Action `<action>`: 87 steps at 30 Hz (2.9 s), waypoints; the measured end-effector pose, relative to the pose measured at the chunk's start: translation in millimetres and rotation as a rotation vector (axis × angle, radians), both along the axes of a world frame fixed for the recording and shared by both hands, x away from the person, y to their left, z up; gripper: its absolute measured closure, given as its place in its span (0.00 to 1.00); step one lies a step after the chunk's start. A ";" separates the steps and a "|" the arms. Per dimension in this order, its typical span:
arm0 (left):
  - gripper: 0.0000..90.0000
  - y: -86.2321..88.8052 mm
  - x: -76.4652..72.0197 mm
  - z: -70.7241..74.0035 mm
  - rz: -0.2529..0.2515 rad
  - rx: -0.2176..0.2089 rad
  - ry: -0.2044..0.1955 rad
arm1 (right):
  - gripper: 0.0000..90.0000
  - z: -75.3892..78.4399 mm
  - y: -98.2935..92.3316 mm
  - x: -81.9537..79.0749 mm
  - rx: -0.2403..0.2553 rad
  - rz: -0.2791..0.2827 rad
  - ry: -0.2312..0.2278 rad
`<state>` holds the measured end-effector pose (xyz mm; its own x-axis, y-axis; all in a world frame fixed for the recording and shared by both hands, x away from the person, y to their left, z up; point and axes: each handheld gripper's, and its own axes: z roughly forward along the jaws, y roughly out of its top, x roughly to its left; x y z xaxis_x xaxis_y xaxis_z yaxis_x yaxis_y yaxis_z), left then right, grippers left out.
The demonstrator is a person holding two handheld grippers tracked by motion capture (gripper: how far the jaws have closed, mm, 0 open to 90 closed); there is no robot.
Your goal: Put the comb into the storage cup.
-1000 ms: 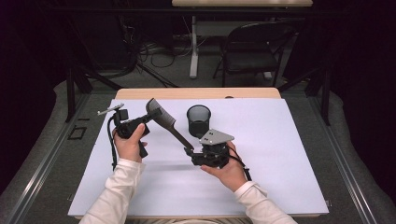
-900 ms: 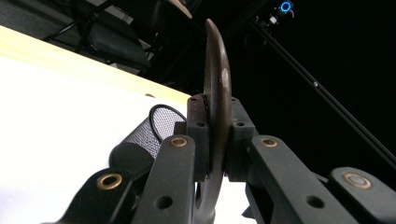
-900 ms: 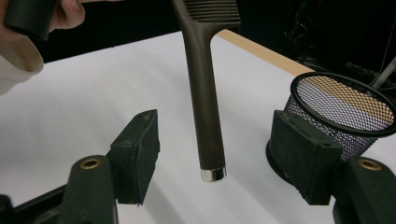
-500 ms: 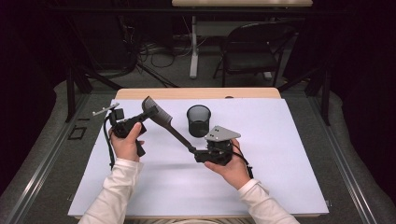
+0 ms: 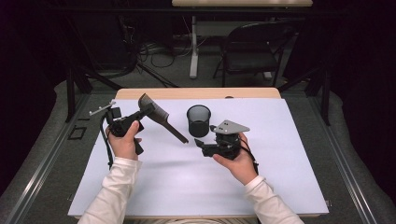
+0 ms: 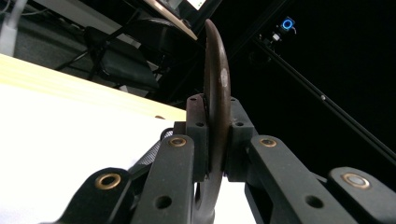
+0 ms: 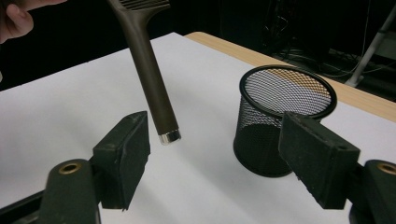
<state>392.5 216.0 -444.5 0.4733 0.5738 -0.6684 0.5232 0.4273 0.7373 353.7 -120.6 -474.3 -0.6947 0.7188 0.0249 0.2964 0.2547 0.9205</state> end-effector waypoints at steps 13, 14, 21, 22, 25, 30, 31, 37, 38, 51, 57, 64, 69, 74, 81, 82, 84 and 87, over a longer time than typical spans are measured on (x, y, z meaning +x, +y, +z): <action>0.93 -1.6 2.0 0.7 0.026 0.053 -0.022 | 0.23 5.4 -24.5 7.8 0.031 -0.032 0.046; 0.93 -2.0 1.4 1.1 0.025 0.064 -0.025 | 0.22 5.7 -25.8 7.8 0.030 -0.033 0.045; 0.93 -3.0 -1.6 2.9 0.029 0.072 -0.055 | 0.18 7.1 -37.3 11.4 0.035 -0.057 0.038; 0.93 -2.7 -2.0 3.2 0.025 0.076 -0.061 | 0.17 7.0 -38.2 11.7 0.032 -0.059 0.038; 0.93 -4.3 -4.2 4.9 0.030 0.083 -0.068 | 0.17 6.2 -40.8 13.0 0.027 -0.074 0.040; 0.93 -5.9 -6.3 6.5 0.034 0.095 -0.091 | 0.10 4.9 -43.3 14.9 0.026 -0.064 0.049; 0.93 -6.2 -6.8 6.9 0.034 0.099 -0.091 | 0.08 4.3 -43.7 15.3 0.014 -0.063 0.047; 0.93 -9.9 -8.5 8.4 0.029 0.103 -0.119 | 0.03 1.4 -46.1 16.1 -0.022 -0.069 0.050; 0.93 -10.6 -8.9 8.8 0.027 0.112 -0.125 | 0.02 1.4 -46.6 16.1 -0.023 -0.074 0.049; 0.93 -16.2 -12.9 13.1 0.025 0.146 -0.162 | 0.00 -0.3 -53.2 18.5 -0.017 -0.119 0.051; 0.93 -20.7 -15.4 15.6 0.015 0.170 -0.185 | 0.00 -0.8 -55.8 19.8 -0.014 -0.127 0.053; 0.93 -31.7 -15.3 19.2 0.001 0.203 -0.195 | 0.00 1.3 -59.1 20.0 0.012 -0.118 0.057; 0.93 -39.8 -13.4 23.6 -0.009 0.215 -0.195 | 0.01 1.4 -63.3 22.1 0.010 -0.135 0.052; 0.93 -46.7 -8.9 29.2 -0.022 0.232 -0.190 | 0.01 1.3 -68.2 24.0 0.020 -0.152 0.056; 0.93 -51.7 -1.5 39.8 -0.036 0.229 -0.180 | 0.02 1.0 -71.4 24.7 0.009 -0.158 0.053; 0.93 -52.6 -0.2 41.2 -0.040 0.228 -0.177 | 0.02 1.1 -71.8 24.4 0.009 -0.160 0.057; 0.93 -54.5 1.8 44.2 -0.042 0.230 -0.174 | 0.02 1.3 -72.6 24.4 0.009 -0.161 0.056; 0.93 -57.7 5.4 48.2 -0.040 0.248 -0.173 | 0.02 1.2 -73.5 24.7 0.013 -0.166 0.056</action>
